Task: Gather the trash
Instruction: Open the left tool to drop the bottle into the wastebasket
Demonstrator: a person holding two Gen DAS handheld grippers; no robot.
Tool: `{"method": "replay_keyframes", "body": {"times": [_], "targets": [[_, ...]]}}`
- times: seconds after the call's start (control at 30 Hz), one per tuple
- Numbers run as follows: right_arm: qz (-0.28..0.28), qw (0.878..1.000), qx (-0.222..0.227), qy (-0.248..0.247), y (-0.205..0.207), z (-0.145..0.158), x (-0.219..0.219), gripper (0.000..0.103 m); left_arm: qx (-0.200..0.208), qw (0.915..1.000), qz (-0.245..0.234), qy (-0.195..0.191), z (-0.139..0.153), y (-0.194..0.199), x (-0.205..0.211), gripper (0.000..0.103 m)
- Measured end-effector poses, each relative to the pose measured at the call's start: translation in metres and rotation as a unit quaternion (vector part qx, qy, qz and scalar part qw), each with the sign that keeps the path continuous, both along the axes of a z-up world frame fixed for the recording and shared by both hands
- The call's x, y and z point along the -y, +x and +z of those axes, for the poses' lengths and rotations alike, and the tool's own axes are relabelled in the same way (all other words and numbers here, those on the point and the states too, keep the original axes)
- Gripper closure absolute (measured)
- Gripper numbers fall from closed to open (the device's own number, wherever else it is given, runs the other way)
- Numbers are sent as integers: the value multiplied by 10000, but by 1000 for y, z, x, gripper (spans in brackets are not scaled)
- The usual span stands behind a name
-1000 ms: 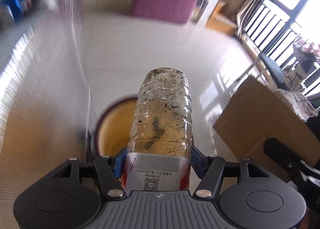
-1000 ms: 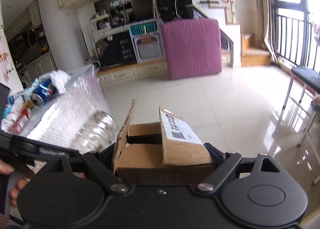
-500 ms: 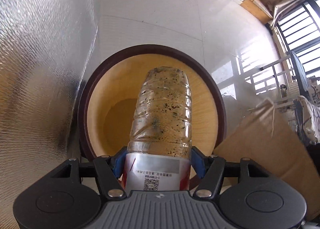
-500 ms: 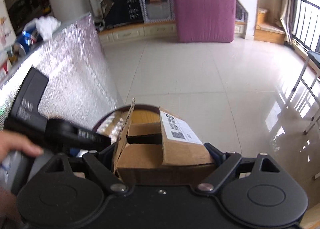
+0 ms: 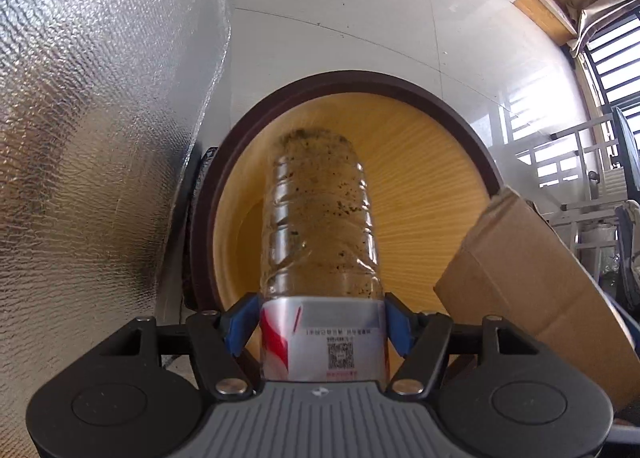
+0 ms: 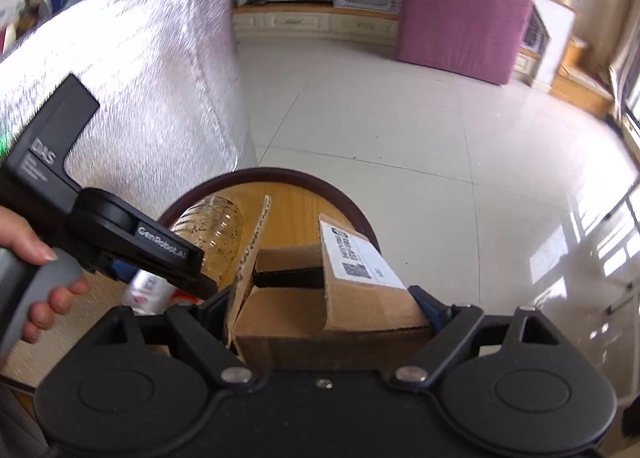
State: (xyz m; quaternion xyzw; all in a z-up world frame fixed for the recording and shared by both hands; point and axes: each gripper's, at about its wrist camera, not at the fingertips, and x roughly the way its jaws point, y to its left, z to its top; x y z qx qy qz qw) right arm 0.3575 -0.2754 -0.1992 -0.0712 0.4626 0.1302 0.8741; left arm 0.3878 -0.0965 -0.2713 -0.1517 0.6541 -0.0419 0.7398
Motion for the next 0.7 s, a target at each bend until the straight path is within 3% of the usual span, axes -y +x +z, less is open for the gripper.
{"method": "replay_keyframes", "body": {"times": [0.27,0.4,0.7], "targets": [[510,9985,-91,-193,19,-16,-16,10,105,9999,-20,60,0,-16,-5,32],[501,9979,-366,-172,23,-20,-14,7,132,9999,-43,70,5,-18,-1,32],[532,9969,-545,-184,15,-20,-5,2,245,9994,-157,163,12,-27,4,32]]}}
